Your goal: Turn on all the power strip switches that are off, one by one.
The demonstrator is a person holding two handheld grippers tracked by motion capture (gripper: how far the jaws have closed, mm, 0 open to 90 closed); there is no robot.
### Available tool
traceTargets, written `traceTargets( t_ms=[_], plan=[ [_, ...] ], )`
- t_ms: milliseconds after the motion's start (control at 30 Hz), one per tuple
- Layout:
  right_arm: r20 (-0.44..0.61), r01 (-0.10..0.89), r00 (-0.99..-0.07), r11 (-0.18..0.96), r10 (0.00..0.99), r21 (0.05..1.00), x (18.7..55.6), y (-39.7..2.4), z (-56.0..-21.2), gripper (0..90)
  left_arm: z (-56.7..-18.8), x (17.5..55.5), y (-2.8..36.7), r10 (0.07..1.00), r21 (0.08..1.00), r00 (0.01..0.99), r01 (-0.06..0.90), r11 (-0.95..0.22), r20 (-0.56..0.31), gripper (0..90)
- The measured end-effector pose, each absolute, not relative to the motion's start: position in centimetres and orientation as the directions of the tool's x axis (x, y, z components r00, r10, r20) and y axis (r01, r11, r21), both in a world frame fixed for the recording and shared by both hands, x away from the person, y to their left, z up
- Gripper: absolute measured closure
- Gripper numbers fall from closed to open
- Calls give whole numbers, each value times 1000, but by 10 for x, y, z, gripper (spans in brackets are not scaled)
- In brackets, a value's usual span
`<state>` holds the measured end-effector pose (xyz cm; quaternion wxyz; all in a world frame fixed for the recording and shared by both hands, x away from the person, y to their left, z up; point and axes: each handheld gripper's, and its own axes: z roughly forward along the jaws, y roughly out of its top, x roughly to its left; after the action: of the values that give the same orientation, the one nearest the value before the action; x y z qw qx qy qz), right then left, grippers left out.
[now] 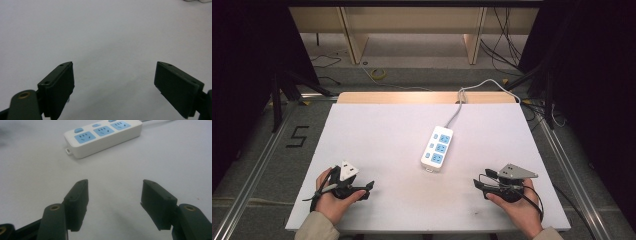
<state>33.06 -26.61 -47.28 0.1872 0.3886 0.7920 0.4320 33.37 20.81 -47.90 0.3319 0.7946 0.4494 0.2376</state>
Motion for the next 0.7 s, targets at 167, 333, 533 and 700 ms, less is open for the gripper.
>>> traceTargets(
  t_ms=[167,333,533,700],
  plan=[
    [26,445,-638,342,769,828,330,-265,-471,420,-479,334,208,873,742,481,556,-373,79,161],
    [9,435,-651,363,759,824,329,-263,-469,493,-479,333,209,875,745,478,556,-368,76,162],
    [-8,429,-672,398,741,811,329,-262,-468,622,-480,334,208,874,747,481,553,-368,74,163],
    [-28,406,-695,424,718,810,328,-261,-464,785,-479,335,210,875,747,478,554,-368,77,165]
  ],
)
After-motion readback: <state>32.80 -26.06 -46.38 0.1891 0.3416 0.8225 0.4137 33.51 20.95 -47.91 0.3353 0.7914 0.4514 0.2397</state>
